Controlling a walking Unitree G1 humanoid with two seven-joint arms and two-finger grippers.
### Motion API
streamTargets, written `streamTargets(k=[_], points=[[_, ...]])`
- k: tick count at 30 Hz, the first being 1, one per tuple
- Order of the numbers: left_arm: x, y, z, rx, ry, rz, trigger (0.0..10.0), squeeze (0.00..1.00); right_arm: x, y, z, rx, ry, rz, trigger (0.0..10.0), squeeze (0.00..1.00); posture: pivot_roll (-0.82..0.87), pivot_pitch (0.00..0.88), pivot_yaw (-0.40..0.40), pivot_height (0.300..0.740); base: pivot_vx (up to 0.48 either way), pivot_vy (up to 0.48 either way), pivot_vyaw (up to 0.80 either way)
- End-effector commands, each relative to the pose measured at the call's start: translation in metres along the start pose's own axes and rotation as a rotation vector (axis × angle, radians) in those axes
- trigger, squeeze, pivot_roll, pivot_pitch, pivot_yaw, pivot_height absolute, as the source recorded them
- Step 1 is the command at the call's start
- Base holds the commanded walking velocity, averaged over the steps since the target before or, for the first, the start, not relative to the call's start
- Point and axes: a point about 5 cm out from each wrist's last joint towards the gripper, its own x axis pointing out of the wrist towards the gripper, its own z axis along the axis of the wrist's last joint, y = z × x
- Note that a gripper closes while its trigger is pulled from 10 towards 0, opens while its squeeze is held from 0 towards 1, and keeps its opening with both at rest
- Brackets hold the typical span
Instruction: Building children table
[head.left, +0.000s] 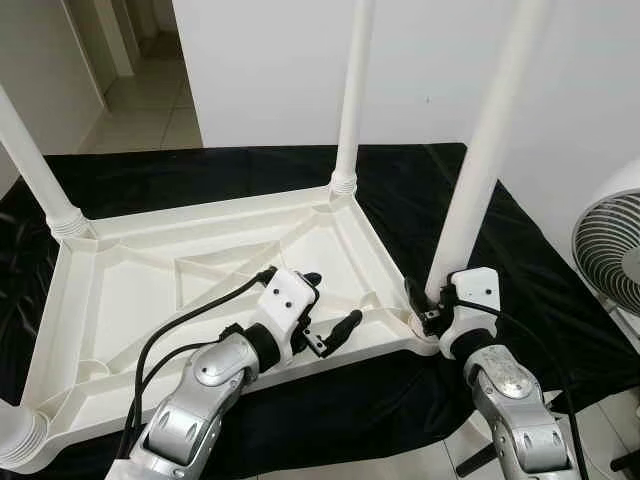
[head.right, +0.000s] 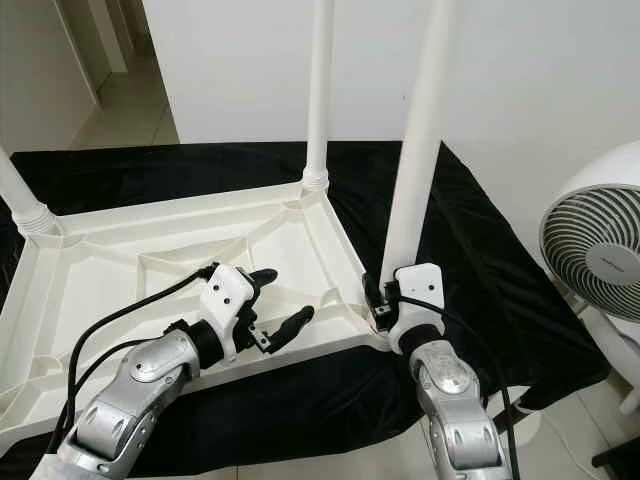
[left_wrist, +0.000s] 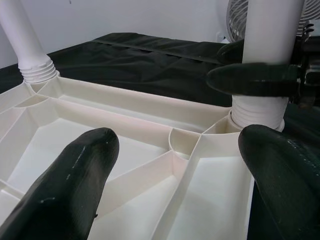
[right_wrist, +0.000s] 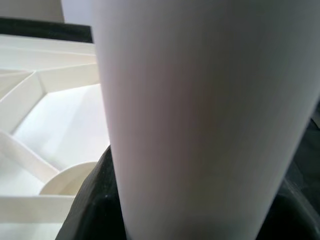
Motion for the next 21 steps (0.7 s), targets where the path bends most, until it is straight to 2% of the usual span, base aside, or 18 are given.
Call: streamTargets(k=[1,12,16,18,20,21], points=[[-0.003,0.0,0.0,0.007,0.009,0.005,10.0,0.0,-0.004,0.003,-0.025,-0.008,0.122,0.026,10.0,0.0,0.0,0.046,0.014,0.74,0.0,0.0,0.0],[-0.004,0.002,0.001,0.01,0.013,0.008,10.0,0.0,-0.013,0.011,-0.023,0.006,0.051,0.113,10.0,0.0,-0.01,0.055,0.023,0.74,0.0,0.0,0.0],[-0.004,0.002,0.001,0.011,0.015,0.003,10.0,0.0,-0.014,0.001,-0.025,0.063,0.032,0.082,10.0,0.0,-0.01,0.059,0.028,0.74,0.0,0.0,0.0],[-0.004,0.002,0.001,0.011,0.014,0.003,10.0,0.0,-0.015,-0.008,-0.026,0.127,0.01,0.028,10.0,0.0,-0.01,0.064,0.031,0.74,0.0,0.0,0.0],[-0.004,0.002,0.001,0.011,0.014,0.003,10.0,0.0,-0.015,-0.008,-0.026,0.127,0.01,0.028,10.0,0.0,-0.01,0.064,0.031,0.74,0.0,0.0,0.0],[-0.004,0.002,0.001,0.011,0.014,0.002,10.0,0.0,-0.015,-0.013,-0.028,0.168,0.017,-0.007,10.0,0.0,-0.01,0.064,0.031,0.74,0.0,0.0,0.0]])
